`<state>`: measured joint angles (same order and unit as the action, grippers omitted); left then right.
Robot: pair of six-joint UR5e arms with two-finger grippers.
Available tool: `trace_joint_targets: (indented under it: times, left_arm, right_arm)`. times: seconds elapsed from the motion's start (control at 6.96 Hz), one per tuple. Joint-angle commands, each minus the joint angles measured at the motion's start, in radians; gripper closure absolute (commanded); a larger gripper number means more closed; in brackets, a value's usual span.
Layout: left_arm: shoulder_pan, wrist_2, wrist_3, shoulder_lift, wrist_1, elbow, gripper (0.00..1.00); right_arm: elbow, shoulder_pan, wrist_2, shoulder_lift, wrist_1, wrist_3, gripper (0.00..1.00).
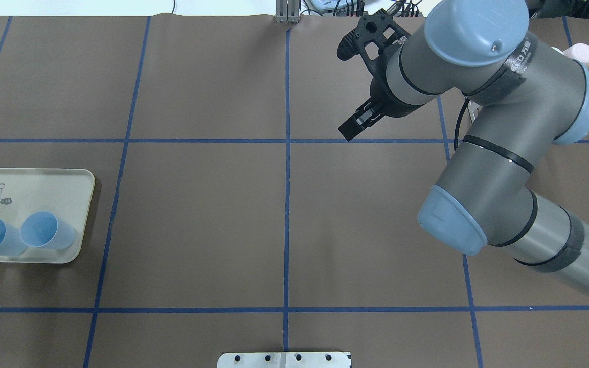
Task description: Transfer IKEA cup to right arm and place on rack
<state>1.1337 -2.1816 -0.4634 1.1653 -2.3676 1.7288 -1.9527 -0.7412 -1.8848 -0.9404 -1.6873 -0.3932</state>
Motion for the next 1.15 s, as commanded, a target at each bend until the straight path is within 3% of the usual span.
trace_joint_targets:
  times: [0.0, 0.14, 0.43, 0.57, 0.72, 0.86, 1.01]
  left_arm:
    - [-0.015, -0.001, -0.001, 0.014, -0.001, -0.015, 0.09]
    - [-0.026, -0.003, -0.003, 0.017, -0.001, -0.015, 0.26]
    - [-0.046, -0.009, -0.003, 0.037, -0.002, -0.029, 0.38]
    - [-0.052, -0.010, -0.003, 0.039, -0.002, -0.029, 0.52]
    - [-0.051, -0.012, -0.003, 0.040, -0.007, -0.029, 0.81]
    - [-0.051, -0.012, 0.002, 0.042, -0.008, -0.028, 1.00]
    - [-0.051, -0.020, 0.003, 0.054, -0.005, -0.025, 1.00]
  right_arm:
    - [0.001, 0.000, 0.003, -0.001, 0.000, 0.001, 0.00]
    - [0.000, 0.000, 0.004, -0.003, 0.000, 0.001, 0.00]
    - [0.001, 0.000, 0.004, -0.006, 0.000, 0.001, 0.00]
    - [0.001, 0.000, 0.004, -0.008, 0.000, 0.001, 0.00]
    - [0.001, 0.000, 0.004, -0.006, 0.000, 0.001, 0.00]
    - [0.001, 0.000, 0.007, -0.003, 0.000, 0.001, 0.00]
    - [0.001, 0.000, 0.007, -0.003, 0.000, 0.001, 0.00]
